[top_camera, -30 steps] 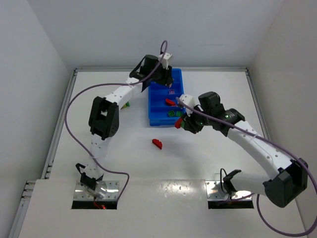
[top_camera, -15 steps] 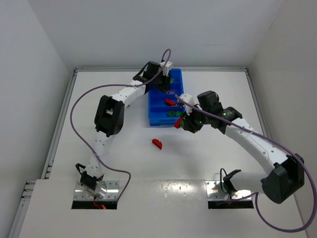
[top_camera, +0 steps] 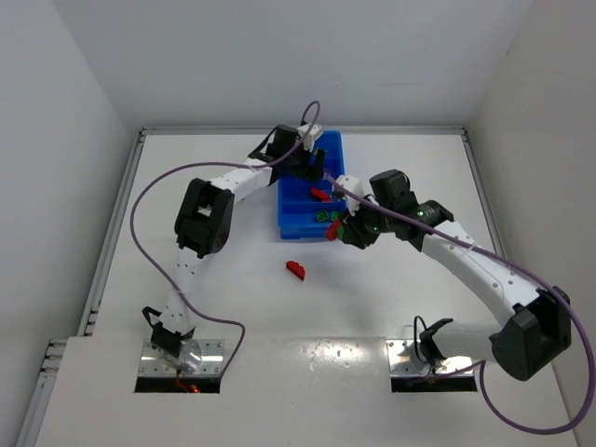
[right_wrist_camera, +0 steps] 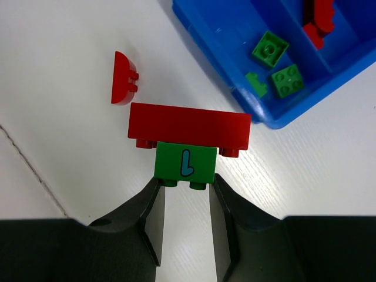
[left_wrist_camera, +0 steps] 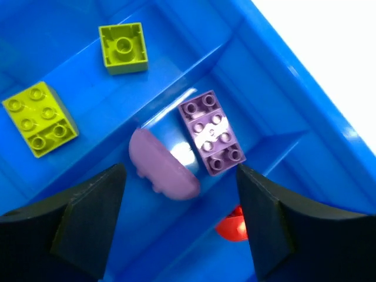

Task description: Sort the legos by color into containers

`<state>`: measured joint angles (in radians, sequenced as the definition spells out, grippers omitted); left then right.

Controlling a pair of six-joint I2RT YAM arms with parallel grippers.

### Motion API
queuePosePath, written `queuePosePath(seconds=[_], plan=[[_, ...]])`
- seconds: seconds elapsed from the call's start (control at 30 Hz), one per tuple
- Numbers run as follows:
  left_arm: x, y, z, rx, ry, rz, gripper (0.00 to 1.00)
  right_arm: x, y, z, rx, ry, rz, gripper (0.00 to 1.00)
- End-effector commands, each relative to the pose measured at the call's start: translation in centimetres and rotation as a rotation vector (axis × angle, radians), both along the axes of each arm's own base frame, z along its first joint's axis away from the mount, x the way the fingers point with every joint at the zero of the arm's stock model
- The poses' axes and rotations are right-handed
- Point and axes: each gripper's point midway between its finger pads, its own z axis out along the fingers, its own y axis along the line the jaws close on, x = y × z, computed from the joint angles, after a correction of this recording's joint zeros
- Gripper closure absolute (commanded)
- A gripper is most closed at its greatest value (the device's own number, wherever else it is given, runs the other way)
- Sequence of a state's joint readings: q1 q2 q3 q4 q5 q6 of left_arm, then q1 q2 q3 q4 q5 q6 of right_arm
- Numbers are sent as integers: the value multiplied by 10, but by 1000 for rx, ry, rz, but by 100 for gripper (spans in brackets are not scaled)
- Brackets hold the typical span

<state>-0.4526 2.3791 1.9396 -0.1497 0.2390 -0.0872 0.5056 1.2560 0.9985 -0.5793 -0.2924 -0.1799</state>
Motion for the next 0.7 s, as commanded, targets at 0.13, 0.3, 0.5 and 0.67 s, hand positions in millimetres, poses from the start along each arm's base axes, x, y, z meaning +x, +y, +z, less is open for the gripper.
queuePosePath(seconds=[0.13,0.3,0.5,0.67], plan=[[-33,8,161,-381,-141,-137,18,11,19,19,76,-97,52,100],[-96,16,194,-553,34,-415,21,16,21,16,75,-166,97,100],[-192,33,162,-634,394,-681,22,31,35,41,89,-348,162,100],[-237,32,135,-646,520,-715,22,34,50,66,108,-501,209,100]])
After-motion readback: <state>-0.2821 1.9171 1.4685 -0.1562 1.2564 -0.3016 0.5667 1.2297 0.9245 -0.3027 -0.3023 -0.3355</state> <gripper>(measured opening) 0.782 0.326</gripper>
